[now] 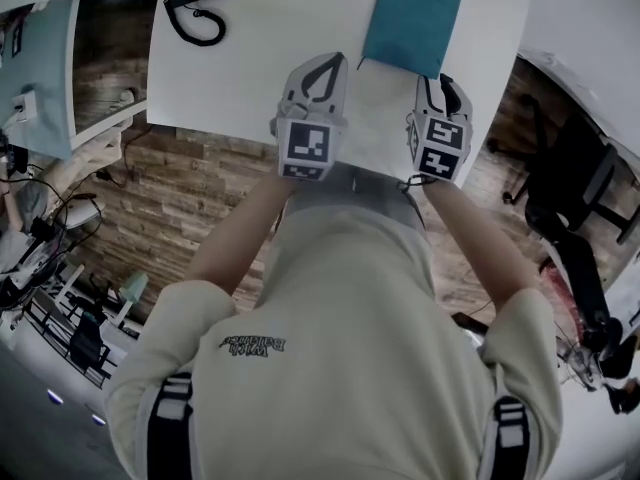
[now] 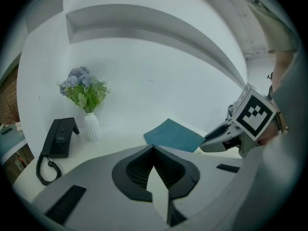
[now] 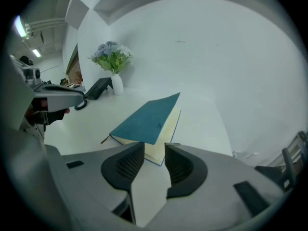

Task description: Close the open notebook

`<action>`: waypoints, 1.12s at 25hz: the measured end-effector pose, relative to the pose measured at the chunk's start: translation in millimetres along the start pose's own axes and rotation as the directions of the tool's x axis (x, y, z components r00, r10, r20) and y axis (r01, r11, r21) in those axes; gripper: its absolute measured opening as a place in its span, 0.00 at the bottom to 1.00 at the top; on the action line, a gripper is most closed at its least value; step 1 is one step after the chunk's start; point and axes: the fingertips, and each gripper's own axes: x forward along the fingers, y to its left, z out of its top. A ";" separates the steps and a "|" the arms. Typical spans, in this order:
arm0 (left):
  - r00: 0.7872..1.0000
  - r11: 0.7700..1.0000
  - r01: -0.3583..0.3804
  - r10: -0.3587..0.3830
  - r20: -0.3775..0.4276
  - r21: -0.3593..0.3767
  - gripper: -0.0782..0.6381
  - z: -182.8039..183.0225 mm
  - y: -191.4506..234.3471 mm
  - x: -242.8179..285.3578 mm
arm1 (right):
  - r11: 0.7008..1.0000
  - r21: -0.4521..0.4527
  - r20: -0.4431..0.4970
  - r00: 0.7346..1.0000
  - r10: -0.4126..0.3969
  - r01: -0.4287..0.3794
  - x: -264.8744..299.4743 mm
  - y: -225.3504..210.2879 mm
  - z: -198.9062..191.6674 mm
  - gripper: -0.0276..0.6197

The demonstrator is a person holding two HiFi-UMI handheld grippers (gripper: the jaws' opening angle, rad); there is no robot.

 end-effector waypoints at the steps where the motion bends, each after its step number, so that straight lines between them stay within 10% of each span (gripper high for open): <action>1: 1.000 1.000 -0.001 0.001 0.010 0.000 0.13 5.0 0.6 -1.4 | 1.000 -0.007 0.015 1.000 -0.001 0.002 -5.1 -1.4 6.3 0.25; 14: 0.984 0.999 -0.048 0.047 0.171 0.002 0.13 90.7 4.0 -41.6 | 0.993 -0.118 0.260 0.964 0.056 -0.026 -84.4 9.0 102.0 0.20; 28: 0.937 0.997 -0.082 0.077 0.341 0.002 0.13 180.4 4.1 -104.6 | 0.974 -0.185 0.510 0.834 0.211 -0.133 -168.0 50.9 193.4 0.06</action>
